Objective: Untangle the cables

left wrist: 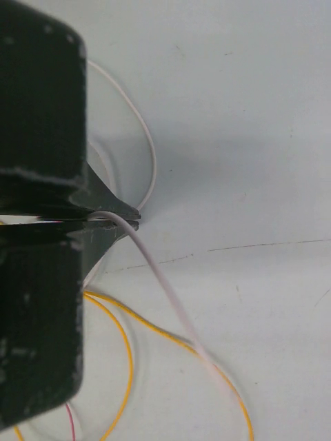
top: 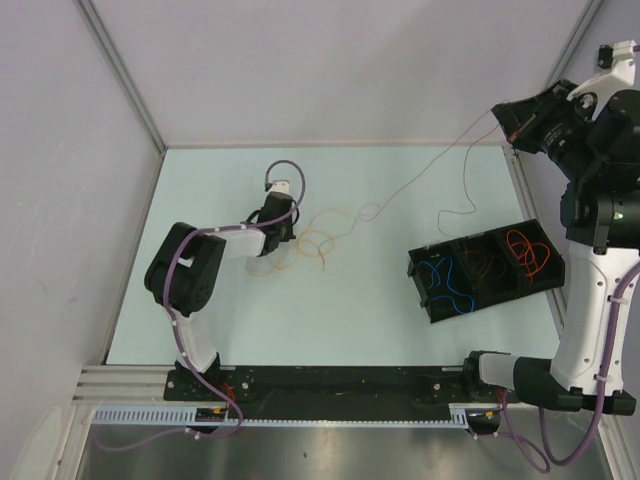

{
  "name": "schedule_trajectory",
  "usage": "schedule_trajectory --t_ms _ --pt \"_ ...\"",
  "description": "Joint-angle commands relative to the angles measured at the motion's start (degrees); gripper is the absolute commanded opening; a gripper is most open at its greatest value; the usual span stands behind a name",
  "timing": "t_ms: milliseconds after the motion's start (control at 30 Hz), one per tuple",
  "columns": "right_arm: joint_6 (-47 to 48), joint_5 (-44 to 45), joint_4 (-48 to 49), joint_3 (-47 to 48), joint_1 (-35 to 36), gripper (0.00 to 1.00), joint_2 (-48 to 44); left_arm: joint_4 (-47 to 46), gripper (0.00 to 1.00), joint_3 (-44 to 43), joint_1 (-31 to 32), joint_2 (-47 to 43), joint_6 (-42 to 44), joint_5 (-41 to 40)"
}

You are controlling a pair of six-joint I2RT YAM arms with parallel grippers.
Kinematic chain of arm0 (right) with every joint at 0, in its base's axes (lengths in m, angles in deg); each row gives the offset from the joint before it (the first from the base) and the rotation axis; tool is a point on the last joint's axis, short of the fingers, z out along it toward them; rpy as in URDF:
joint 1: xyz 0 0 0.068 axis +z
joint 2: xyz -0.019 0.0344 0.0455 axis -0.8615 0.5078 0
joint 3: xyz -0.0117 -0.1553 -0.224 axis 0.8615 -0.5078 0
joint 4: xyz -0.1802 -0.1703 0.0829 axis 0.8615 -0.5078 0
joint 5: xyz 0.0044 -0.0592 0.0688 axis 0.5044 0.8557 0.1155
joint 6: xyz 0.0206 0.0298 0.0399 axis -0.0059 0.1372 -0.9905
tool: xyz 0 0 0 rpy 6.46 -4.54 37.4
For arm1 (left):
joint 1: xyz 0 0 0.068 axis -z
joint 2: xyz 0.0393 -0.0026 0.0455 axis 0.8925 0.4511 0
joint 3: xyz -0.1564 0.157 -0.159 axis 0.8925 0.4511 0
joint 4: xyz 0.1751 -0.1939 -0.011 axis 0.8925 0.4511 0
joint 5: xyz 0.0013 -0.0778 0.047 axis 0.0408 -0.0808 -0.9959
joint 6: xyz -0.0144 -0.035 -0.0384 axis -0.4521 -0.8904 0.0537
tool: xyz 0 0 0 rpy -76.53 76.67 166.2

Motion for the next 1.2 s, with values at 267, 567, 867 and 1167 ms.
schedule_trajectory --t_ms 267,567,867,1167 --pt "-1.0 -3.1 -2.4 7.5 -7.8 0.0 -1.6 8.2 0.19 -3.0 1.5 0.0 -5.5 -4.4" --pt "-7.1 -13.0 5.6 -3.4 -7.7 0.0 -3.8 12.7 0.93 -4.3 2.9 -10.0 -2.7 -4.1" --pt "-6.8 -14.3 6.6 -5.0 -4.1 0.0 -4.2 1.1 0.89 -0.9 15.5 -17.9 11.3 5.6" --pt "-6.2 -14.2 5.3 -3.8 -1.7 0.0 -3.8 -14.6 0.92 -0.6 19.9 -12.2 13.3 20.4"
